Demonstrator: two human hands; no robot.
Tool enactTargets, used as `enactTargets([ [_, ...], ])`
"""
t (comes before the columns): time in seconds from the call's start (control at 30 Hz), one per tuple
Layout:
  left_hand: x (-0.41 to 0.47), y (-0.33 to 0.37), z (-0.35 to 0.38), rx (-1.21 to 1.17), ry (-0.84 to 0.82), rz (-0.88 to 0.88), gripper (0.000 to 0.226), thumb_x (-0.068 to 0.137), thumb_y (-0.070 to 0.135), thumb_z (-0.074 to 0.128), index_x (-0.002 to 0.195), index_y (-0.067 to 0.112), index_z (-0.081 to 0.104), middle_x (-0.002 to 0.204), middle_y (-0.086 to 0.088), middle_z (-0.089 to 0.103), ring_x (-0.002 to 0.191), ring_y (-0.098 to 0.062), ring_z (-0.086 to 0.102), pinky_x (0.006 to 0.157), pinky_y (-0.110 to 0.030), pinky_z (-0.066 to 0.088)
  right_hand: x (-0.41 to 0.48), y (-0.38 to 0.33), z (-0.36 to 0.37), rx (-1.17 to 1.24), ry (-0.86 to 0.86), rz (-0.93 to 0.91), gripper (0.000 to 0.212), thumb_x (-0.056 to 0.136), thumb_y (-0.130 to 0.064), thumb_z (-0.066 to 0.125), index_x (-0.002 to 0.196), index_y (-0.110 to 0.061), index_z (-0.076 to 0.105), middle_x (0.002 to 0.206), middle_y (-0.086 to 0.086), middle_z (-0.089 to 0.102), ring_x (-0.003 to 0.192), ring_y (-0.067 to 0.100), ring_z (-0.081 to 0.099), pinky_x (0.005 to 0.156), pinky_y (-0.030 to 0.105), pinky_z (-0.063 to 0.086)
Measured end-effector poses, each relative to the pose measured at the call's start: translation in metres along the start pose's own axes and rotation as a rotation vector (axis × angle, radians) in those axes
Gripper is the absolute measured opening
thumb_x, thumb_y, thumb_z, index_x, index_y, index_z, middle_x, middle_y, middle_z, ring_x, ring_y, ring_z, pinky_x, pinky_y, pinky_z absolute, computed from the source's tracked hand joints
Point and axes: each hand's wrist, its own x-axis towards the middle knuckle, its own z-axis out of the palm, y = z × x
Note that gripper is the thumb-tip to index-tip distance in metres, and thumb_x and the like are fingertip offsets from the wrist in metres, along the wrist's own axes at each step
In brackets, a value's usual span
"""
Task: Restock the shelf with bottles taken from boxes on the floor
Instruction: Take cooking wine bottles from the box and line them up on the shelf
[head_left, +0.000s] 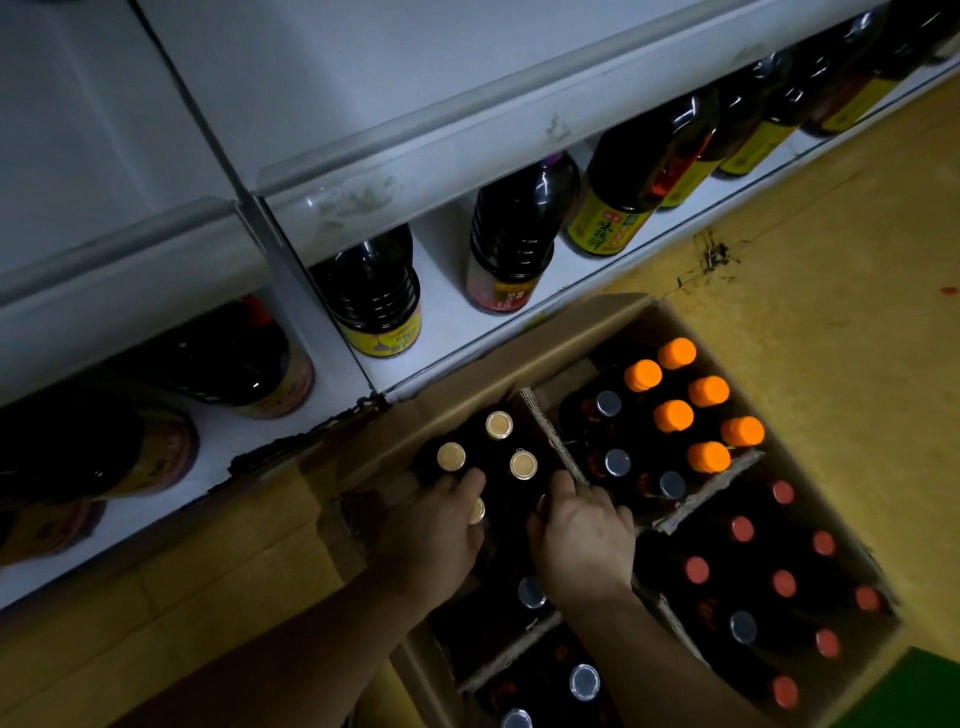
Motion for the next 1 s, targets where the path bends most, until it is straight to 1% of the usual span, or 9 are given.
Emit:
enactTargets([
  [0.2, -0.014, 0.005, -0.009, -0.026, -0.009, 0.005, 0.049, 0.095, 0.039, 0.063, 0.137, 0.034, 0.039, 0.126, 0.008, 0.06, 0.115, -0.017, 0.062, 0.089, -0.035, 0.056, -0.014, 0.0, -0.013, 0.053, 0.001, -0.028, 0.03, 0.101, -0.043, 0.049, 0.124, -0.023, 0.049, 0.122, -0.001, 0.064, 0.12, 0.021, 0.054, 0.098, 0.036, 0.041],
  [0.27, -0.02, 0.007, -0.015, -0.048, -0.003, 0.015, 0.049, 0.094, 0.039, 0.064, 0.137, 0.033, 0.042, 0.125, 0.009, 0.061, 0.115, -0.015, 0.063, 0.089, -0.032, 0.055, -0.019, 0.0, -0.02, 0.064, 0.003, -0.033, 0.031, 0.102, -0.044, 0.048, 0.126, -0.023, 0.048, 0.123, -0.002, 0.063, 0.12, 0.021, 0.053, 0.098, 0.036, 0.041],
  [0.33, -0.028, 0.011, -0.022, -0.071, 0.013, 0.027, 0.045, 0.095, 0.038, 0.065, 0.135, 0.031, 0.046, 0.124, 0.01, 0.061, 0.114, -0.012, 0.062, 0.083, -0.021, 0.049, -0.026, 0.0, -0.028, 0.077, 0.012, -0.043, 0.033, 0.101, -0.044, 0.048, 0.128, -0.023, 0.048, 0.123, -0.002, 0.063, 0.119, 0.02, 0.053, 0.096, 0.035, 0.043],
  [0.4, -0.038, 0.017, -0.032, -0.081, 0.022, 0.028, 0.042, 0.095, 0.038, 0.065, 0.133, 0.031, 0.048, 0.121, 0.011, 0.062, 0.111, -0.01, 0.062, 0.078, -0.017, 0.043, -0.034, 0.0, -0.037, 0.093, 0.026, -0.055, 0.037, 0.101, -0.045, 0.05, 0.131, -0.023, 0.048, 0.123, -0.003, 0.063, 0.117, 0.02, 0.054, 0.093, 0.034, 0.045],
  [0.6, -0.062, 0.039, -0.067, -0.101, 0.051, 0.045, 0.031, 0.092, 0.034, 0.066, 0.116, 0.03, 0.048, 0.101, 0.012, 0.057, 0.093, -0.011, 0.061, 0.068, -0.02, 0.041, -0.063, -0.003, -0.074, 0.131, 0.066, -0.071, 0.038, 0.101, -0.044, 0.051, 0.132, -0.023, 0.049, 0.123, -0.003, 0.063, 0.115, 0.019, 0.055, 0.084, 0.032, 0.046],
  [0.73, -0.083, 0.059, -0.099, -0.119, 0.056, 0.033, 0.026, 0.095, 0.033, 0.062, 0.116, 0.03, 0.047, 0.103, 0.015, 0.054, 0.093, -0.008, 0.058, 0.069, -0.021, 0.046, -0.087, -0.004, -0.106, 0.152, 0.081, -0.099, 0.036, 0.101, -0.044, 0.053, 0.131, -0.024, 0.05, 0.12, -0.005, 0.063, 0.112, 0.017, 0.055, 0.084, 0.029, 0.047],
  [0.8, -0.095, 0.071, -0.117, -0.124, 0.069, 0.033, 0.022, 0.095, 0.032, 0.062, 0.111, 0.029, 0.047, 0.099, 0.016, 0.051, 0.087, -0.006, 0.056, 0.067, -0.021, 0.045, -0.1, -0.005, -0.125, 0.159, 0.091, -0.097, 0.036, 0.1, -0.044, 0.054, 0.13, -0.024, 0.05, 0.119, -0.005, 0.062, 0.113, 0.016, 0.055, 0.084, 0.029, 0.049],
  [0.87, -0.108, 0.084, -0.138, -0.129, 0.07, 0.028, 0.019, 0.095, 0.031, 0.061, 0.107, 0.028, 0.047, 0.096, 0.017, 0.047, 0.082, -0.004, 0.051, 0.06, -0.016, 0.038, -0.115, -0.007, -0.147, 0.164, 0.101, -0.092, 0.037, 0.1, -0.044, 0.055, 0.13, -0.024, 0.048, 0.119, -0.004, 0.061, 0.113, 0.016, 0.055, 0.083, 0.028, 0.049],
  [1.0, -0.139, 0.109, -0.182, -0.128, 0.06, 0.009, 0.023, 0.094, 0.031, 0.061, 0.098, 0.033, 0.038, 0.094, 0.016, 0.05, 0.082, -0.005, 0.05, 0.054, -0.019, 0.029, -0.149, -0.008, -0.196, 0.196, 0.115, -0.083, 0.036, 0.1, -0.044, 0.056, 0.129, -0.023, 0.048, 0.115, -0.003, 0.061, 0.109, 0.019, 0.058, 0.081, 0.031, 0.05],
])
